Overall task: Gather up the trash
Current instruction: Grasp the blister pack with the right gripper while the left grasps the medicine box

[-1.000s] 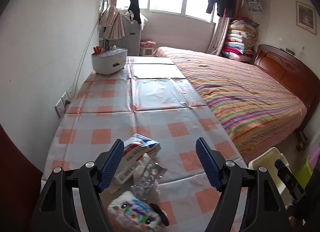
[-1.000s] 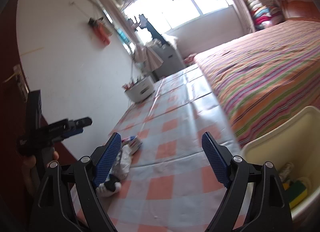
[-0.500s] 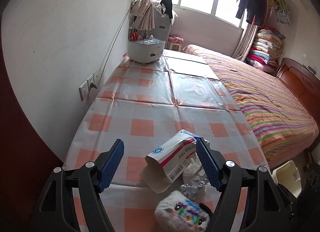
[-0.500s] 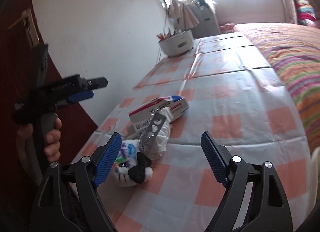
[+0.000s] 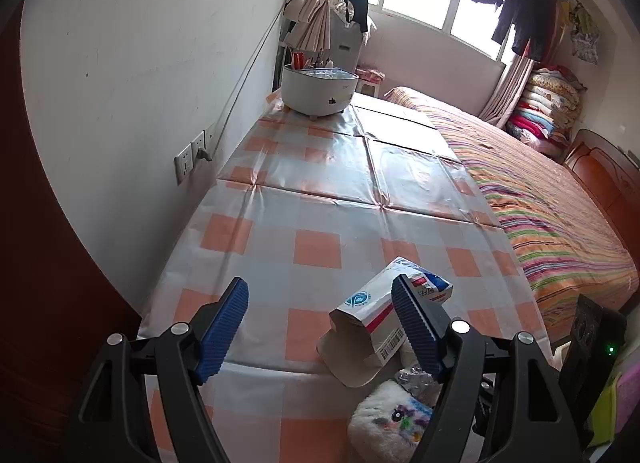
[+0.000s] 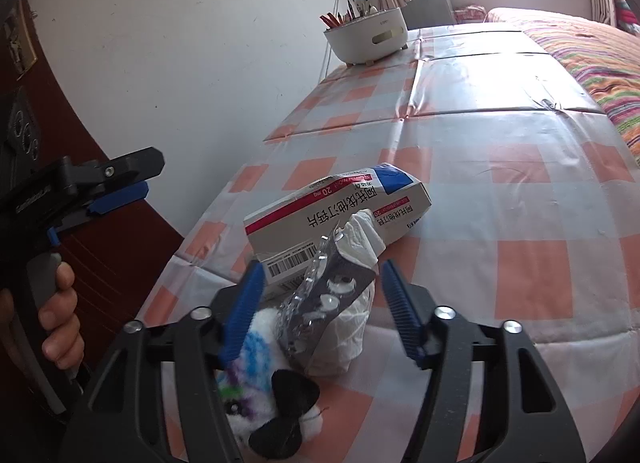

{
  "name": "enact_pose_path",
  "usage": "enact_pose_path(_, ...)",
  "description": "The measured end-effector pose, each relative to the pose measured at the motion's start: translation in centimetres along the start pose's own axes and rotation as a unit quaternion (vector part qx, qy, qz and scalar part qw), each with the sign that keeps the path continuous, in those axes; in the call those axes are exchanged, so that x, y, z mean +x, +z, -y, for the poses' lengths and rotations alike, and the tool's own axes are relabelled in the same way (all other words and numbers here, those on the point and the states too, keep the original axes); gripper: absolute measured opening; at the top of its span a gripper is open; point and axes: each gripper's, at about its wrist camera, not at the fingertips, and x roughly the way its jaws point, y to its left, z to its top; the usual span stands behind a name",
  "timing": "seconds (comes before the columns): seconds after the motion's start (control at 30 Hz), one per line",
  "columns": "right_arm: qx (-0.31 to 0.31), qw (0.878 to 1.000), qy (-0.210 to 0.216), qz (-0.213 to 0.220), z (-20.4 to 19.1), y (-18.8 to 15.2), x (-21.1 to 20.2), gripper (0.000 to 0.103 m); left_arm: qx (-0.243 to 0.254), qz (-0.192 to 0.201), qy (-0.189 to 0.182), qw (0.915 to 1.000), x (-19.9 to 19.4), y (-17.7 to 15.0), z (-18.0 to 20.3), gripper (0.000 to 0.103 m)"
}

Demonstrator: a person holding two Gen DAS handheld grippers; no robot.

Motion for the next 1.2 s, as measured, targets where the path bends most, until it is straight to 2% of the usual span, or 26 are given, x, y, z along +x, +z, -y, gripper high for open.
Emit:
enact_pose_path(0.07, 0.002, 1.000, 0.004, 0.001, 0.1, 0.2, 0.2, 0.035, 0.001, -0.004, 0.001, 1.0000, 0.2, -0.1, -0.2, 0.072)
enact_pose_path(0.1, 0.002, 1.000, 0.007, 0.002, 0.0, 0.2, 0.2, 0.031, 0.002, -0.007, 0.002, 1.0000, 0.3, -0.2, -0.3, 0.072)
enact_pose_path(0.27, 0.007, 0.999, 0.027, 0.026, -0.2, 0.5, -1.5, 0.021, 0.013, -0.024, 0.007, 0.9996, 1.0, -0.8, -0.7, 0.072)
enact_pose_path(0.43, 0.031, 0.996, 0.052, 0.067, 0.5, 1.0, -4.6, 0.020, 0.016, -0.055, -0.002, 0.9984, 1.8, -1.7, -1.2, 0.072)
enact_pose_path(0.6, 0.095, 0.983, 0.123, 0.100, 2.4, 1.2, -7.5, 0.020, 0.021, -0.084, -0.028, 0.9958, 2.7, -2.5, -0.8, 0.072)
enact_pose_path(0.77, 0.112, 0.979, 0.114, 0.124, 4.1, 1.1, -10.2, 0.020, 0.042, -0.107, -0.040, 0.9926, 3.5, -3.3, 0.5, 0.072)
enact_pose_path(0.87, 0.112, 0.978, 0.111, 0.137, 4.4, 0.9, -11.5, 0.020, 0.038, -0.122, -0.059, 0.9900, 4.2, -3.7, 0.9, 0.072)
enact_pose_path(1.1, 0.103, 0.978, 0.115, 0.141, 3.2, 0.3, -11.6, 0.020, -0.035, -0.166, -0.133, 0.9765, 6.7, -3.7, 0.4, 0.072)
enact_pose_path(1.2, 0.101, 0.977, 0.115, 0.145, 3.5, 0.4, -11.8, 0.020, -0.060, -0.177, -0.145, 0.9717, 7.6, -3.7, 0.2, 0.072)
